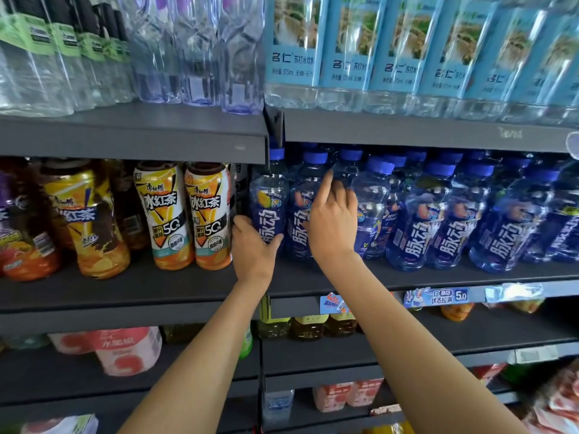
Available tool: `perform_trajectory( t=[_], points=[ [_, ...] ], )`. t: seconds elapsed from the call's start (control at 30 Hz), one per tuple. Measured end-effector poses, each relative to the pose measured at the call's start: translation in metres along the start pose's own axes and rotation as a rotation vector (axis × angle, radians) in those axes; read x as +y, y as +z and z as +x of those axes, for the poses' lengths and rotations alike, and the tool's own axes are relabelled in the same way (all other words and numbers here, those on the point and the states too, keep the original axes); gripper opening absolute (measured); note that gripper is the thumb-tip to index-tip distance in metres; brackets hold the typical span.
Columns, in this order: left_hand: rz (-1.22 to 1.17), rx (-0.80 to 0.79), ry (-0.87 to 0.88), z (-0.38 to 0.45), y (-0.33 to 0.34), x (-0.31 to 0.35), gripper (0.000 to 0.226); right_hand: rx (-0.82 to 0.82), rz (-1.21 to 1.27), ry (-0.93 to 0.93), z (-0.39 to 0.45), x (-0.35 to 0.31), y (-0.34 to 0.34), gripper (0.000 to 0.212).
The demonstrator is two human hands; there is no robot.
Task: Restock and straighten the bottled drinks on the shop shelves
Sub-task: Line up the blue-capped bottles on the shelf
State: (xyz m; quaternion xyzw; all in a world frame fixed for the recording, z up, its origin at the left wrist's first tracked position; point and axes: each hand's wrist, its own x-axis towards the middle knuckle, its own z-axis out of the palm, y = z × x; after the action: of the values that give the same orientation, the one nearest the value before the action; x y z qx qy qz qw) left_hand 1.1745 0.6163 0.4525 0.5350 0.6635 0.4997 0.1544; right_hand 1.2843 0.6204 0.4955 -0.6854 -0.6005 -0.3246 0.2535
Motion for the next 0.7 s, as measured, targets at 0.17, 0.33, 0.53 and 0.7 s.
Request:
perform_trajectory(
  t=[0.17,0.33,0.53,0.7],
  points=[
    [0.118,0.019,-0.01,-0.002,0.005,0.004,0.069,-0.165,-0.018,0.048,0.014,-0.01,-0.001,0.074],
    [0.168,0.006,0.01,0.001,0.007,0.003,0.069,-0.24,0.079,-0.027,0.027,-0.01,0.005,0.069],
    [0.167,-0.007,-0.009,0.0,0.005,0.004,0.067,0.026,0.073,-0.083,0.007,0.003,-0.007,0.053],
    [0.078,0.166,0.18,-0.031,0.013,0.003,0.045,0.303,0.325,-0.03,-0.014,0.051,-0.013,0.067]
  ],
)
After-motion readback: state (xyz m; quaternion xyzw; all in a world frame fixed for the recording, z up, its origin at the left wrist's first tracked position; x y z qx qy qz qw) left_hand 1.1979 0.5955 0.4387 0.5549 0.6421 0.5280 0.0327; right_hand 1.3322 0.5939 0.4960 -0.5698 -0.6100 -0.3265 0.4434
